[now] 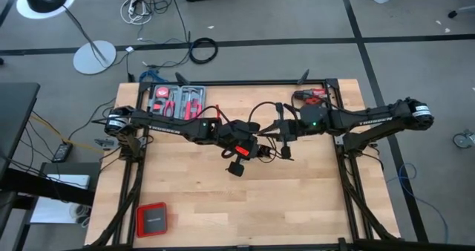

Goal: Coil cords
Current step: Coil the black wire on the spool

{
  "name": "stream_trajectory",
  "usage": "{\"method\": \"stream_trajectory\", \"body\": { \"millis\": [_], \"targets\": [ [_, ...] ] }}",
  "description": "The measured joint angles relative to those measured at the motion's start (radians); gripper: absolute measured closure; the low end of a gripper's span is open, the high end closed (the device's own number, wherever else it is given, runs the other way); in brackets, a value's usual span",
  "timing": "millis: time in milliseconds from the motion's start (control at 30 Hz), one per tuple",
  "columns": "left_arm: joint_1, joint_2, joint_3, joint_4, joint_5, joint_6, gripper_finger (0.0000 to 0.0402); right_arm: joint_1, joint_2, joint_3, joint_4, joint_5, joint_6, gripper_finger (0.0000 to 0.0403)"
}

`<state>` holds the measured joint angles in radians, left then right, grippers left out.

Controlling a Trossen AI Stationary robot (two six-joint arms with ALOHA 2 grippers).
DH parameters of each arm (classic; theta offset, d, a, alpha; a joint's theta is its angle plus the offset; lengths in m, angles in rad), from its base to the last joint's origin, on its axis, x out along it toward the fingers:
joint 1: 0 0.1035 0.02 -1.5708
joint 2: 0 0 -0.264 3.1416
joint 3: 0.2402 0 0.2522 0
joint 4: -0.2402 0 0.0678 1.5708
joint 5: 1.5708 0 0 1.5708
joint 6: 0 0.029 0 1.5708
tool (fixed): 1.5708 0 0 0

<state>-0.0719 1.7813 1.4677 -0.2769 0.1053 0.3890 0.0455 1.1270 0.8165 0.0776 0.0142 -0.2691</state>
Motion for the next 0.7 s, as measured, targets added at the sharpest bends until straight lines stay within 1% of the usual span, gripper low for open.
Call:
{"method": "stream_trajectory", "body": {
  "millis": [133,300,333,467,600,700],
  "targets": [
    [0.0,0.0,0.0,0.002,0.042,0.004,0.0401,0.015,-0.005,0.0,-0.004,-0.01,0.032,0.0388],
    [0.0,0.0,0.0,-0.001,0.051,0.0,0.0401,0.028,-0.01,0.0,0.034,-0.029,0.071,0.0388],
    [-0.001,0.0,0.0,-0.001,0.06,-0.004,0.0401,0.032,-0.008,0.0,0.03,-0.018,0.063,0.0389],
    [-0.01,0.0,0.0,-0.002,0.073,-0.015,0.0401,0.063,0.0,0.0,0.022,0.094,0.024,0.0387],
    [-0.02,0.001,0.0,-0.011,0.094,-0.017,0.0401,0.102,0.015,0.0,0.0,0.156,-0.096,0.0375],
    [-0.021,0.001,0.0,-0.008,0.116,-0.012,0.0401,0.101,0.022,0.0,-0.001,0.198,-0.114,0.0364]
  ]
}}
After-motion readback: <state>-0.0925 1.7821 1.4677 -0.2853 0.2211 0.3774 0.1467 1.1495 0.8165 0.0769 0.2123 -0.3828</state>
